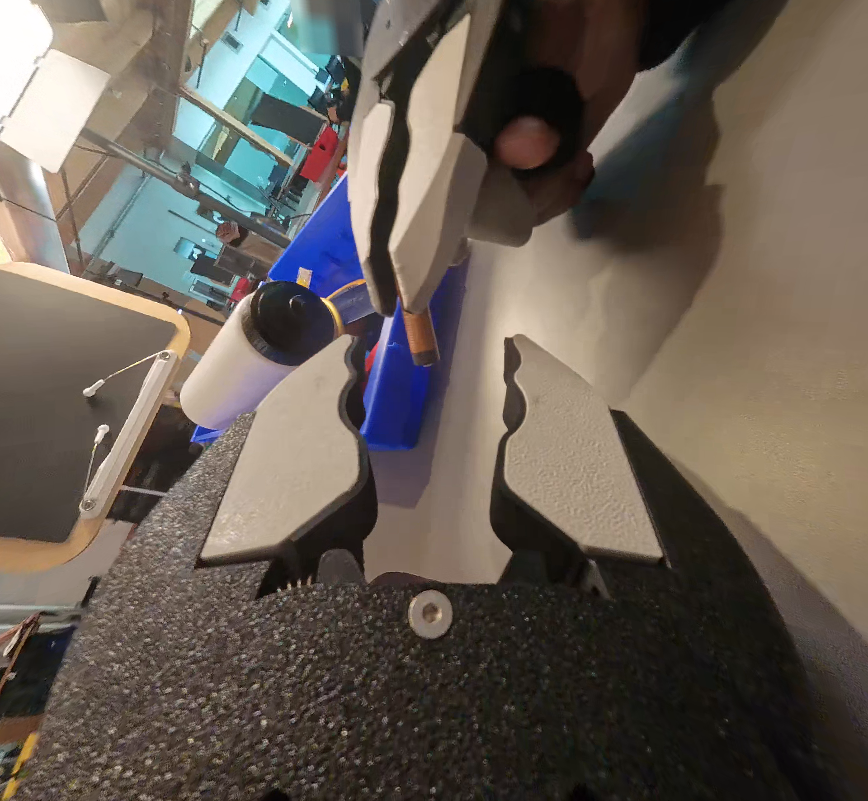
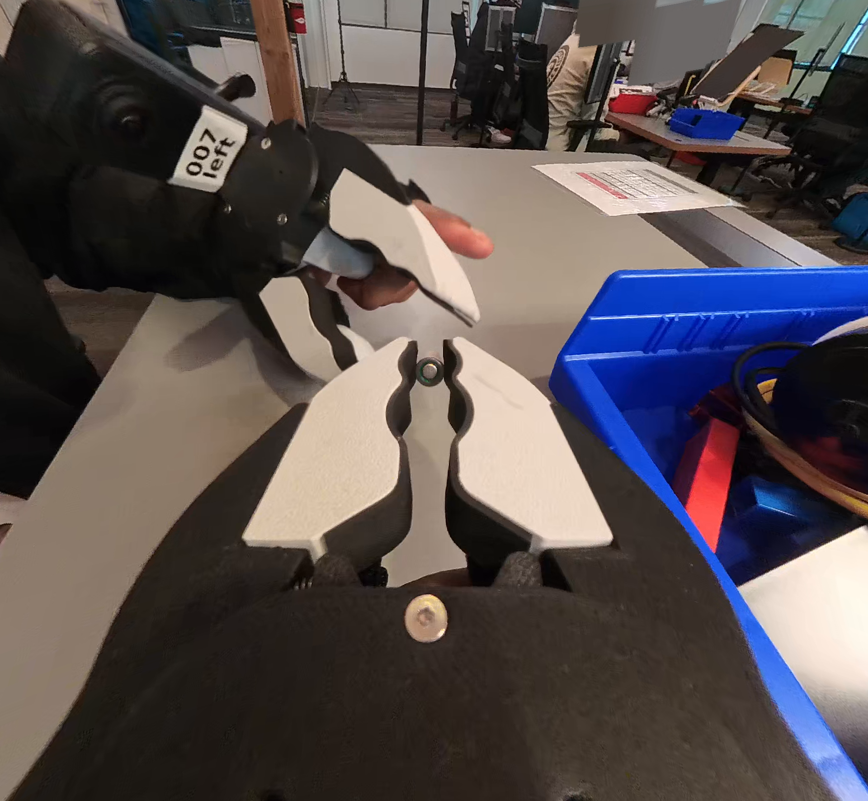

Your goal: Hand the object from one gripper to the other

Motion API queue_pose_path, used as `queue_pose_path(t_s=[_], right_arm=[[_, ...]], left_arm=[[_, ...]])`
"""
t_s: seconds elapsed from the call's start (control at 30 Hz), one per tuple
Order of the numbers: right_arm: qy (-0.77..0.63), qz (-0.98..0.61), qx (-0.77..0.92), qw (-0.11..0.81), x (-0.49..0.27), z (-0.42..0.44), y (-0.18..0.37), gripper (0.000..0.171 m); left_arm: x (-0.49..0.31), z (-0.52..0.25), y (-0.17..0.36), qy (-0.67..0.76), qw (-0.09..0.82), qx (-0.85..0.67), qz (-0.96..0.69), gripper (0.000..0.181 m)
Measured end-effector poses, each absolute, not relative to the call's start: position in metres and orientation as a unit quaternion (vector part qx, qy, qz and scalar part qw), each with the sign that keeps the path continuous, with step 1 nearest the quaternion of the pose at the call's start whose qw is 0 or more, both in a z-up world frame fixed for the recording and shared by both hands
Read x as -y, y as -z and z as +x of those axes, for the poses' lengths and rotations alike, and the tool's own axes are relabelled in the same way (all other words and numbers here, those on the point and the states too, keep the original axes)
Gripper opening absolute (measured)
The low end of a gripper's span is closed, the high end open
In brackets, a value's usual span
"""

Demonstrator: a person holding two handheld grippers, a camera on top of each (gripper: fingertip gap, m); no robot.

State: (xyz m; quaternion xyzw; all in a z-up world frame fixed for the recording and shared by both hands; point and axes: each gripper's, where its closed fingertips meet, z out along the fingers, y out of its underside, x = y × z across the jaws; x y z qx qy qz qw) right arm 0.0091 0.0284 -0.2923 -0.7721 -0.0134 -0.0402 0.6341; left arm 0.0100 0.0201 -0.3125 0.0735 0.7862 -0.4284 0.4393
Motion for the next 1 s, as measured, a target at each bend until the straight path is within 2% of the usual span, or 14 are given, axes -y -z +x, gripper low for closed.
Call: queue_pose_path(t_s=[0.1, 0.13, 0.2, 0.3, 0.37, 0.47, 0.6, 0.73, 0.9, 1.0], right_arm=[[0.035, -0.767, 0.018, 0.641, -0.029, 0.005, 0.29, 0.011], [0.037, -0.767, 0.02, 0.64, -0.03, 0.005, 0.291, 0.011], [0.038, -0.77, 0.029, 0.636, -0.031, 0.002, 0.293, 0.011], [0.061, -0.768, 0.03, 0.637, -0.031, 0.004, 0.294, 0.011], [0.125, -0.763, 0.037, 0.633, -0.028, 0.015, 0.292, 0.027], [0.277, -0.743, 0.102, 0.6, -0.019, 0.027, 0.288, 0.034], [0.498, -0.691, 0.212, 0.479, -0.012, 0.039, 0.288, 0.042], [0.586, -0.643, 0.289, 0.4, -0.016, 0.035, 0.294, 0.046], [0.609, -0.624, 0.338, 0.354, -0.021, 0.032, 0.308, 0.047], [0.61, -0.614, 0.353, 0.355, -0.024, 0.026, 0.309, 0.045]], left_arm=[[-0.016, 0.013, 0.323, 0.406, 0.446, -0.795, 0.066, 0.053], [-0.014, 0.015, 0.324, 0.403, 0.45, -0.795, 0.059, 0.046], [-0.014, 0.016, 0.324, 0.404, 0.453, -0.794, 0.041, 0.017], [-0.016, 0.019, 0.323, 0.431, 0.416, -0.801, -0.005, 0.013], [-0.019, 0.022, 0.324, 0.461, 0.356, -0.81, -0.071, 0.012], [-0.02, 0.024, 0.324, 0.52, 0.224, -0.804, -0.179, 0.012], [-0.015, 0.012, 0.324, 0.57, 0.014, -0.773, -0.279, 0.012], [-0.002, -0.006, 0.323, 0.597, -0.198, -0.696, -0.346, 0.012], [0.003, -0.018, 0.321, 0.589, -0.275, -0.673, -0.354, 0.012], [0.005, -0.021, 0.324, 0.581, -0.281, -0.674, -0.359, 0.012]])
